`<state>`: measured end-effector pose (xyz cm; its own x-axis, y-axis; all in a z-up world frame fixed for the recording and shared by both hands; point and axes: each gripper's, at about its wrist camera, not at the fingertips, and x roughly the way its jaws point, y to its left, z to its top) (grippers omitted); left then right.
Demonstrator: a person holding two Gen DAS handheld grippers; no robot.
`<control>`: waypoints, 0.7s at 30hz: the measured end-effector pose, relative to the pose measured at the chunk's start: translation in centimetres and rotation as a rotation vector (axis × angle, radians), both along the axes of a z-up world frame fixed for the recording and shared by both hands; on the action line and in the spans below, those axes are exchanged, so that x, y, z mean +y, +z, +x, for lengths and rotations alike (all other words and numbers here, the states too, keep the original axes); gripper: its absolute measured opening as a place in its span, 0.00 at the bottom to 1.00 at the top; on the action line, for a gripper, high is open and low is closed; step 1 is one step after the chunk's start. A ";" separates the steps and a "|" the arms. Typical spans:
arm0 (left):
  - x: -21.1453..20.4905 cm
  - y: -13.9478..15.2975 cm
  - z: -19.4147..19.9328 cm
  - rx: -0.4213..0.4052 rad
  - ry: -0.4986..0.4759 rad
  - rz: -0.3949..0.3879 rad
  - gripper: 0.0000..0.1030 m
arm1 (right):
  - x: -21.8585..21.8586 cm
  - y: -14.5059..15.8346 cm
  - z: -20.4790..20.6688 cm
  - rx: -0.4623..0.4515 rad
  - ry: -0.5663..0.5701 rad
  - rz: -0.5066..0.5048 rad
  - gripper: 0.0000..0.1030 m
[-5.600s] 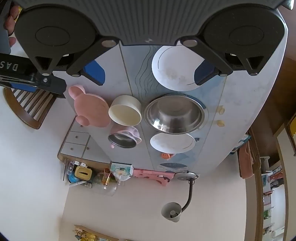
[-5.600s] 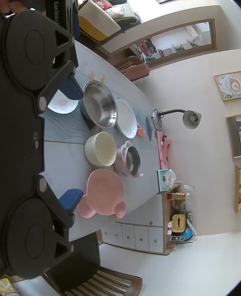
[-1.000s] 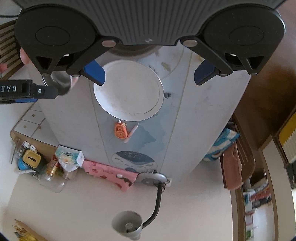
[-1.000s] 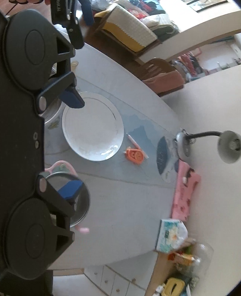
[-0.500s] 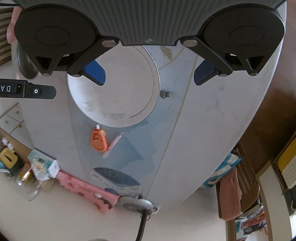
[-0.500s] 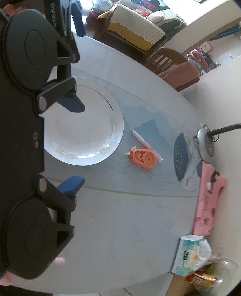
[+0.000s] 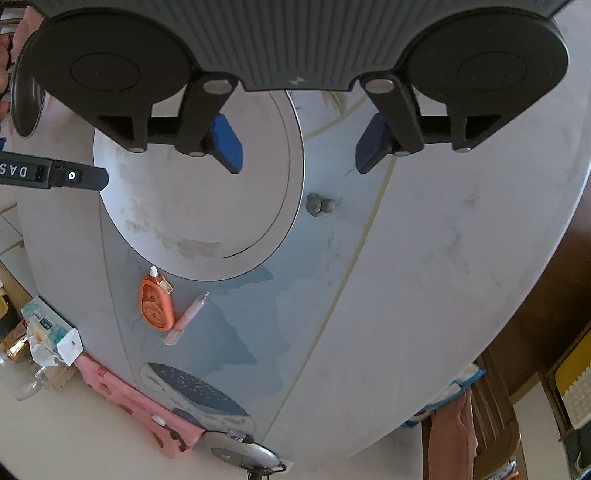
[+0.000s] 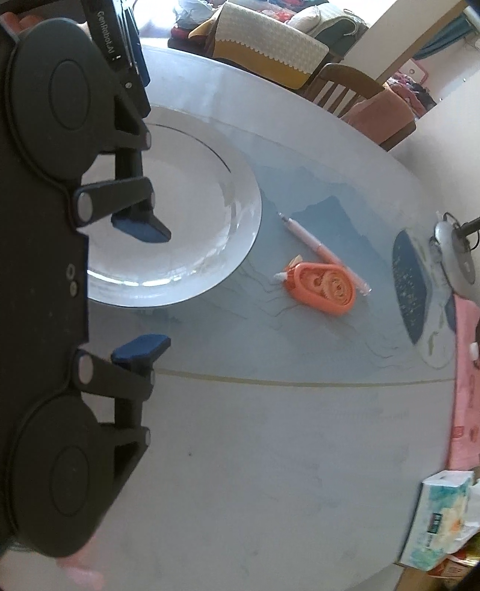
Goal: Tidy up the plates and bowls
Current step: 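Move both tools to the nearest white plate and close both on its rim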
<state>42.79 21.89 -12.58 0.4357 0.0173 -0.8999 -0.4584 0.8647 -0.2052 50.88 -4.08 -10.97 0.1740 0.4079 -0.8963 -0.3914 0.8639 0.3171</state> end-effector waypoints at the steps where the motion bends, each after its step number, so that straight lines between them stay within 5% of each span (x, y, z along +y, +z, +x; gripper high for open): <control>1: 0.1 -0.1 0.1 -0.002 0.003 -0.008 0.63 | 0.1 -0.2 0.1 0.011 0.002 0.006 0.48; 7: 0.3 -1.1 0.7 0.006 0.011 -0.047 0.40 | 0.0 -1.3 0.9 0.075 -0.003 0.047 0.32; 21: 0.8 -2.0 1.0 0.014 0.048 -0.071 0.10 | -0.8 -2.0 0.8 0.084 -0.012 0.037 0.11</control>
<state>43.78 22.65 -14.61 0.4233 -0.0263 -0.9056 -0.5025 0.8249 -0.2588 51.64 -4.87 -12.95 0.1044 0.4393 -0.8922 -0.3517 0.8555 0.3801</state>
